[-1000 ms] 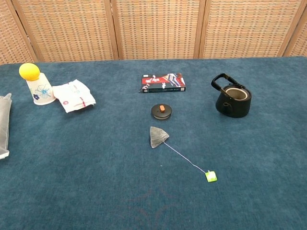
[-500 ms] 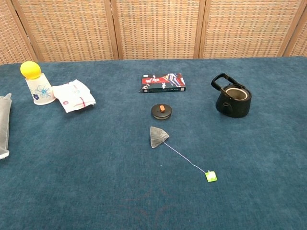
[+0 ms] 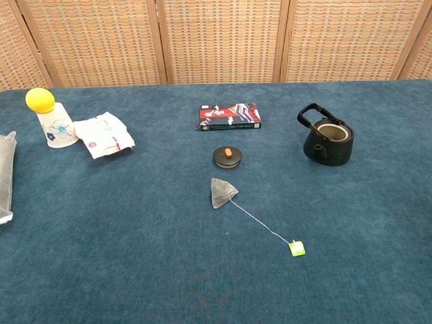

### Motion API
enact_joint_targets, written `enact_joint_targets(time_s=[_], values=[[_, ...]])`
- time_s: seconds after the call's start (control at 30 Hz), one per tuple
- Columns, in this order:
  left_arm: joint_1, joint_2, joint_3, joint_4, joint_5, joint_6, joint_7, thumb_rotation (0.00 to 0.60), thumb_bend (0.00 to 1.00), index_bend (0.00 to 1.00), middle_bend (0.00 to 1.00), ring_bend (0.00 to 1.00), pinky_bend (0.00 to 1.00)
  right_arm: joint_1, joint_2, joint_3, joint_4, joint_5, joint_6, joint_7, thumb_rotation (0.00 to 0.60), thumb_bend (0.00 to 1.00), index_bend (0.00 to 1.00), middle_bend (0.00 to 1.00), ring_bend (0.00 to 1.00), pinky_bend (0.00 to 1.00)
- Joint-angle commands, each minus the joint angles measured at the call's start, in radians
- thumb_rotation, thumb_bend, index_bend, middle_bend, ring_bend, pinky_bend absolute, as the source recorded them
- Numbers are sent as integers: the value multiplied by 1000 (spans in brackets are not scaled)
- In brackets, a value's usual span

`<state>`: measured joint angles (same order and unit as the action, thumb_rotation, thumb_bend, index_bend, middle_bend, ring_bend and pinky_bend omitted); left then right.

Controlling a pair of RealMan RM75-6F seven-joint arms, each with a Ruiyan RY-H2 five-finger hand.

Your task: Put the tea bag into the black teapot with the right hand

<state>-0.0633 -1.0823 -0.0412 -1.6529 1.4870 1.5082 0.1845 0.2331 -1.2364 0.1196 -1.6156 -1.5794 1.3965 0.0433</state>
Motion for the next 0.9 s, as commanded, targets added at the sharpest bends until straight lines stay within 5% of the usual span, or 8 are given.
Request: enact_joint_targets(time_s=[0.03, 0.5, 0.9], values=[[-5, 4, -3, -2, -8, -9, 5, 600, 445, 0, 0, 0, 0, 63, 20, -5, -17, -49, -71, 35, 600, 153, 252, 493, 484, 622], [-33, 21, -19, -3, -34, -50, 25, 600, 445, 0, 0, 0, 0, 238, -1, -35, -57, -127, -294, 69, 600, 174, 351, 692, 704, 760], [-51, 15, -25, 19, -60, -83, 12, 600, 446, 0, 0, 0, 0, 282, -91, -53, -25, -91, -359, -42, 600, 266, 412, 804, 846, 903]])
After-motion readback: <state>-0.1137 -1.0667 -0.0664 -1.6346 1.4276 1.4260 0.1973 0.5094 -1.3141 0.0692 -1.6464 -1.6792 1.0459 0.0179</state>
